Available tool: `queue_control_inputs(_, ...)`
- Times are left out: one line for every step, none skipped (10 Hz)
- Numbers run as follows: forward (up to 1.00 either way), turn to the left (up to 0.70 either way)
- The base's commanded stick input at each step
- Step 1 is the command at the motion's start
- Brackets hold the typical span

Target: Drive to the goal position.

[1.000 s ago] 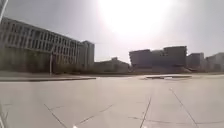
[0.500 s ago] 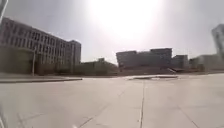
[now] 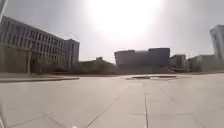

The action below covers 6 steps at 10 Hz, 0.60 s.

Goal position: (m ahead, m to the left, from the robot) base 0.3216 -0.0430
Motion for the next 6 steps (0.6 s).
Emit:
queue_control_inputs(0.07,0.0)
queue_control_inputs(0.0,0.0)
queue_control_inputs(0.0,0.0)
queue_control_inputs(0.0,0.0)
queue_control_inputs(0.0,0.0)
queue_control_inputs(0.0,0.0)
